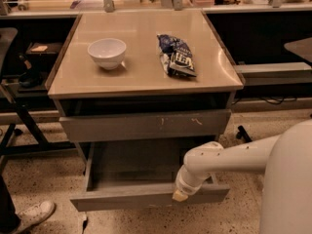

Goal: Open middle drawer

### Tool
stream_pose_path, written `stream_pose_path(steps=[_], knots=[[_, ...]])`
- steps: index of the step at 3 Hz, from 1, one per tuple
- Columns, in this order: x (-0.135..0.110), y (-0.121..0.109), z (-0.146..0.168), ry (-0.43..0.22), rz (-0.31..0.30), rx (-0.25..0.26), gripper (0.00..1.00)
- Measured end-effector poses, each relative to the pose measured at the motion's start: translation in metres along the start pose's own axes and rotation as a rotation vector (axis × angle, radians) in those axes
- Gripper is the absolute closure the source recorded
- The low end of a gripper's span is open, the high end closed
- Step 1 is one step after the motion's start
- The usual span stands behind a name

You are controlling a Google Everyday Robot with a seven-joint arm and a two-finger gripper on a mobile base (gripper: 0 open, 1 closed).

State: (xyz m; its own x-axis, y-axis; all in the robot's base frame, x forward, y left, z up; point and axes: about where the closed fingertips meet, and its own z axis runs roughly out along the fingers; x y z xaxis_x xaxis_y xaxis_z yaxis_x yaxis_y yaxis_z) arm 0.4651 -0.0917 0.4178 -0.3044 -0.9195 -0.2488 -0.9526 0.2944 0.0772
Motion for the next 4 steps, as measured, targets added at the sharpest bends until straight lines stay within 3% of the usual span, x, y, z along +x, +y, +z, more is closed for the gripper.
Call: stream_pose_path(steps=[4], knots=[[0.009,0.021,-0.010,-0.019,0.053,-0.004,1.00]])
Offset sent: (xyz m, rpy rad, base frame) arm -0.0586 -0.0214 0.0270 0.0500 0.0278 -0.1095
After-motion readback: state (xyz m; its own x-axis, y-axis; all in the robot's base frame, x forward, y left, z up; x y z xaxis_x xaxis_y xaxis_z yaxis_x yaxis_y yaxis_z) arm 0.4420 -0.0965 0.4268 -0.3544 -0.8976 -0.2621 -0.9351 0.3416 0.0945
